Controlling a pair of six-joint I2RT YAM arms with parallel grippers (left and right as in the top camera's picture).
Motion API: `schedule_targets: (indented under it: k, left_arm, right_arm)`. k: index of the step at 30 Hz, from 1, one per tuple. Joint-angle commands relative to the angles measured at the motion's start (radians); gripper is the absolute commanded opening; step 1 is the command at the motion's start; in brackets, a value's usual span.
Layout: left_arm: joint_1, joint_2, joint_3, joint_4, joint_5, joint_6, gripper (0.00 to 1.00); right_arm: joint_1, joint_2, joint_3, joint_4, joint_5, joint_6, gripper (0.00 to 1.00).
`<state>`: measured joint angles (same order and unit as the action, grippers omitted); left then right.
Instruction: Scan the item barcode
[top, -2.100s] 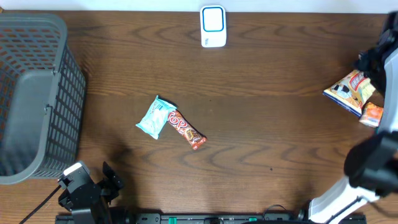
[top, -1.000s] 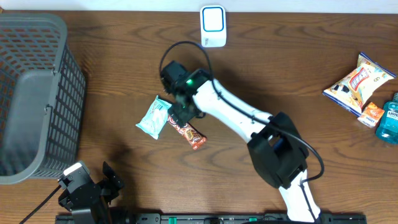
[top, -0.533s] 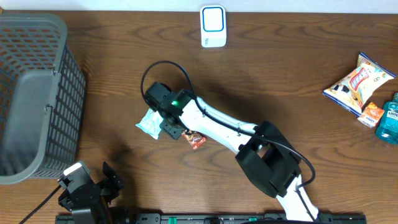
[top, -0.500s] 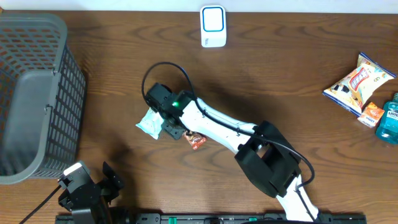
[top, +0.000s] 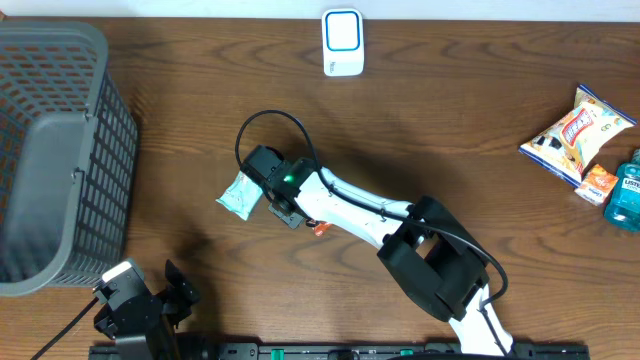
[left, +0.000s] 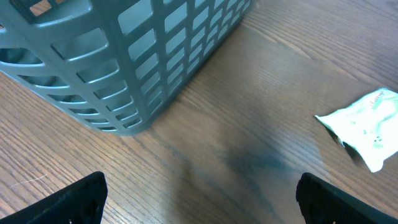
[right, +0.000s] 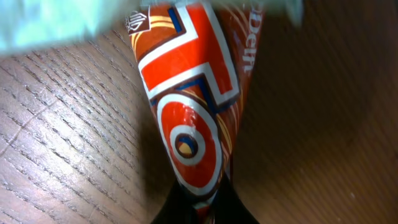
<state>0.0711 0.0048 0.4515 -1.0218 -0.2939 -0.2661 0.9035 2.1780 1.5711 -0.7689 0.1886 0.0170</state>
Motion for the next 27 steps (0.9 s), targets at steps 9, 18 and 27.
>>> schedule_targets:
  k: [9, 18, 27]
  left_arm:
    - [0.002, -0.001, 0.01, 0.0, -0.009, -0.009, 0.97]
    - [0.002, -0.001, 0.01, 0.0, -0.009, -0.009, 0.97]
    - [0.002, -0.001, 0.01, 0.0, -0.009, -0.009, 0.97]
  right_arm:
    - [-0.218, -0.022, 0.226, -0.456, -0.951, -0.149, 0.01]
    - [-0.367, -0.022, 0.209, -0.719, -1.432, -0.235, 0.01]
    - [-0.381, -0.022, 0.209, -0.84, -1.545, -0.341, 0.01]
